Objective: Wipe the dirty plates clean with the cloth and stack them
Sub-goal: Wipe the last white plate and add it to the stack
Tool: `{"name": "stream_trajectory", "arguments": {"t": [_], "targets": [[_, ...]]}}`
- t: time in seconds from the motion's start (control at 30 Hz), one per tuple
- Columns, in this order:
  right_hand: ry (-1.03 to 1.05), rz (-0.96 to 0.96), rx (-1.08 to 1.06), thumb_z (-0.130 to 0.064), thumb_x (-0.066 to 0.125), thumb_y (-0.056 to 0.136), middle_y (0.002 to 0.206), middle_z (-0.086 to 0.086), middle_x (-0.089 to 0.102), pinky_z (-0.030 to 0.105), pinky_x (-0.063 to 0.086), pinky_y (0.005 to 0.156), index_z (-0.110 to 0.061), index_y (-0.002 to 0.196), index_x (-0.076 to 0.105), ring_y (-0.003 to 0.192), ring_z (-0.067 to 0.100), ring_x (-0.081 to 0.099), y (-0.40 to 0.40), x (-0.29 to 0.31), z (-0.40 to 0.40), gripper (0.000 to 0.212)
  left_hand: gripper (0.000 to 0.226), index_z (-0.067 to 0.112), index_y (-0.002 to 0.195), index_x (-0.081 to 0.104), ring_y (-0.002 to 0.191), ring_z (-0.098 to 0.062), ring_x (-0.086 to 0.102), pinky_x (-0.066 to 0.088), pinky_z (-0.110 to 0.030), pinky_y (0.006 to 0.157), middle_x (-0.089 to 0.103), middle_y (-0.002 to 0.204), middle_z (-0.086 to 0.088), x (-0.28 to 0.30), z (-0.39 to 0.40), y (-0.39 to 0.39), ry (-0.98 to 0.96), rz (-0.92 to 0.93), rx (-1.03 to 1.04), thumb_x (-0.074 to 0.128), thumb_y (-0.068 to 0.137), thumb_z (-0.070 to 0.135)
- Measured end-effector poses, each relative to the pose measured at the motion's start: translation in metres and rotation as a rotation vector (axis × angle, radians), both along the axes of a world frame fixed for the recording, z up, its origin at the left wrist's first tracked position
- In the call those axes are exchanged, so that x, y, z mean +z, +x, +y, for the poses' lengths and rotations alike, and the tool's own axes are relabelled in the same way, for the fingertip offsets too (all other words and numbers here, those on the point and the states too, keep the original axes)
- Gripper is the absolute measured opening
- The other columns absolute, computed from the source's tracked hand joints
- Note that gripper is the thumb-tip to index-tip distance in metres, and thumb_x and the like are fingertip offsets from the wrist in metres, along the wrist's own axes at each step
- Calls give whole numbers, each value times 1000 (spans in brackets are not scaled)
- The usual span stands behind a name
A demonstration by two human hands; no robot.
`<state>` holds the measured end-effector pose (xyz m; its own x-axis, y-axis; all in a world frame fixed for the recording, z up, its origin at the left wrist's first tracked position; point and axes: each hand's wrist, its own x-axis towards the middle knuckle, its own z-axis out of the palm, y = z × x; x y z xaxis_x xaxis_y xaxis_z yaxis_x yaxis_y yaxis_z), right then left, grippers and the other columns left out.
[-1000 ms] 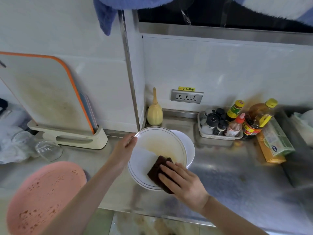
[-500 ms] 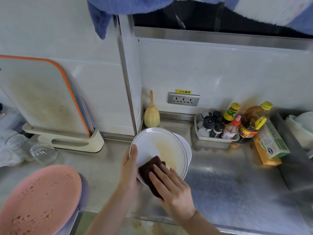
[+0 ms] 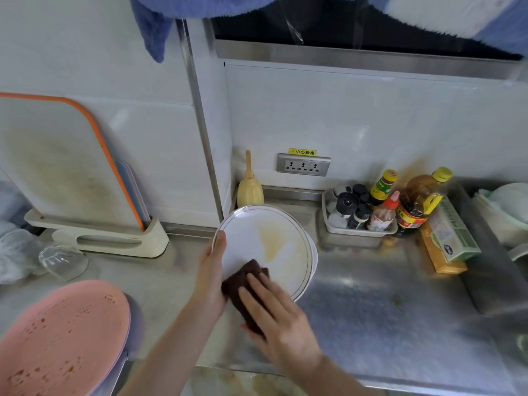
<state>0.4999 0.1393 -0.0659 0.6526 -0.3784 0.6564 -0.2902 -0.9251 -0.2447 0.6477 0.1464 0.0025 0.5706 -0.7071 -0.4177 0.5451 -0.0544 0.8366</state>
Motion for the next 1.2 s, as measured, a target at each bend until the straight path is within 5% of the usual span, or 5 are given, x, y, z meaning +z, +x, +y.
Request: {"name": "stream_trajectory", "arguments": {"t": [0.37,0.63,0.8,0.97,1.2], "targets": [[-207,47,63,-8,51,95,122,6,64,37,45,100,-13,114,61,115,24,60,-46,7,-39,21,47,12,118,62,101,-27,68,53,-39,80,71,110,-11,17,2,37,108,-10,-465,45,91,46],[-106,-117,-146,-6,45,94,111,6,69,39,55,82,-10,104,70,102,23,67,-15,21,-24,27,82,10,134,46,113,-40,59,55,-41,82,58,128,-24,3,11,-28,-178,264,-139,58,75,65],[92,-25,-120,-26,55,91,129,6,59,37,49,94,-16,122,61,119,21,56,1,10,-6,33,71,-2,98,65,73,-28,72,58,-37,74,73,84,-17,-5,11,-30,-43,334,-75,42,85,63],[49,189,-53,-46,69,80,134,7,55,38,50,95,-11,119,62,125,25,51,-28,7,-37,53,67,4,120,58,104,-32,66,58,-38,82,66,117,-21,-7,15,-11,-143,328,-162,26,94,56],[378,263,-56,-53,34,97,153,-1,27,31,28,112,-12,141,40,144,14,14,-36,14,-38,60,54,13,123,56,99,-23,69,58,-33,70,70,112,-11,-5,11,-1,-141,263,-154,34,93,51]]}}
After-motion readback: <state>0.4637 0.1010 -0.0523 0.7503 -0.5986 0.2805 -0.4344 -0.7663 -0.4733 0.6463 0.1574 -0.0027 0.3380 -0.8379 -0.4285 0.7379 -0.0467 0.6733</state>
